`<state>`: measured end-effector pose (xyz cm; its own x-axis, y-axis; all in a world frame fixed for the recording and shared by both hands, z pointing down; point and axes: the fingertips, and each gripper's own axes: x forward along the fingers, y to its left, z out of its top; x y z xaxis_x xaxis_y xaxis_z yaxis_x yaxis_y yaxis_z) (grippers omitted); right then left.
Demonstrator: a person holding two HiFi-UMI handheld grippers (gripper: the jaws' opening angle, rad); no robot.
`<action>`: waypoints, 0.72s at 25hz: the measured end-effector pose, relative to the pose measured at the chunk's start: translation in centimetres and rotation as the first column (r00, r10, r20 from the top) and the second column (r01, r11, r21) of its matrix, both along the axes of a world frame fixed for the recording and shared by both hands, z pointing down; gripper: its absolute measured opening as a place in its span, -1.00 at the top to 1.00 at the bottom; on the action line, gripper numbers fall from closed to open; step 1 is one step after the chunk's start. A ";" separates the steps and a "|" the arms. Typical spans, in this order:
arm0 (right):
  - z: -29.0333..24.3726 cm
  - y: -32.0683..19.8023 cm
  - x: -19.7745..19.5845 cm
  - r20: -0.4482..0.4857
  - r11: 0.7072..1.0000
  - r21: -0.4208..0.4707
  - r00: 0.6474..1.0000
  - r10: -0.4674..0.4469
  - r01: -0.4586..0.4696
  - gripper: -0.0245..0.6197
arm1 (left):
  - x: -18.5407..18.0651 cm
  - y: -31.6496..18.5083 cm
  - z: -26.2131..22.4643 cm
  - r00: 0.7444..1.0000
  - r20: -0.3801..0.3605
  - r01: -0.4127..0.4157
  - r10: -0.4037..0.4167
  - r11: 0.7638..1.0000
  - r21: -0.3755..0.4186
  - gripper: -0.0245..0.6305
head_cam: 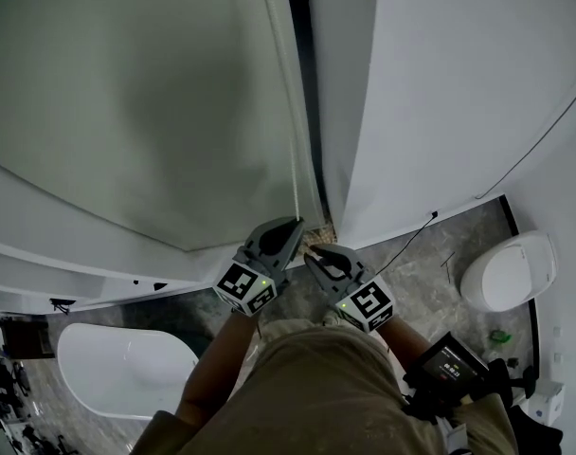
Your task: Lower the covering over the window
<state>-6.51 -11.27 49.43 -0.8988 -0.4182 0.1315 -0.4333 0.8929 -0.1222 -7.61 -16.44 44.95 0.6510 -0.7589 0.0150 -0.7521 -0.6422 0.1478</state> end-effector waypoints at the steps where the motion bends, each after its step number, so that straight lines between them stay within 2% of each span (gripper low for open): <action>1: -0.5 -0.2 0.4 0.015 1.000 0.002 1.000 0.000 0.000 0.72 | 0.0 0.0 0.2 1.000 -0.001 -0.001 0.001 1.000 -0.001 0.88; 5: -3.7 -1.7 2.4 0.138 0.999 0.018 0.990 0.031 -0.034 0.61 | -0.3 -0.5 0.2 1.000 0.010 0.005 -0.005 1.000 0.009 0.88; 7: -6.6 -2.6 3.7 0.232 0.997 0.029 0.970 0.067 -0.076 0.60 | -0.2 -0.5 0.2 1.000 0.017 0.000 0.000 1.000 0.013 0.88; 9: -9.7 -3.7 4.3 0.283 0.991 0.062 0.954 0.097 -0.119 0.60 | 0.3 -0.3 0.1 1.000 0.025 -0.015 0.014 1.000 0.017 0.88; 14: -13.5 -4.8 3.3 0.237 0.984 0.128 0.967 0.090 -0.123 0.60 | 3.1 0.5 -0.4 0.996 0.051 -0.079 0.077 0.997 0.026 0.88; 18: -13.4 -5.1 2.9 0.196 0.985 0.122 0.976 0.097 -0.123 0.60 | 5.5 1.2 -0.5 0.987 0.073 -0.148 0.145 0.988 0.034 0.88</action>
<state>-3.60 -16.38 36.03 -0.8496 -0.5179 -0.0997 -0.5100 0.8549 -0.0951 -2.13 -15.20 44.43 0.7537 -0.6562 0.0363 -0.6569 -0.7507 0.0706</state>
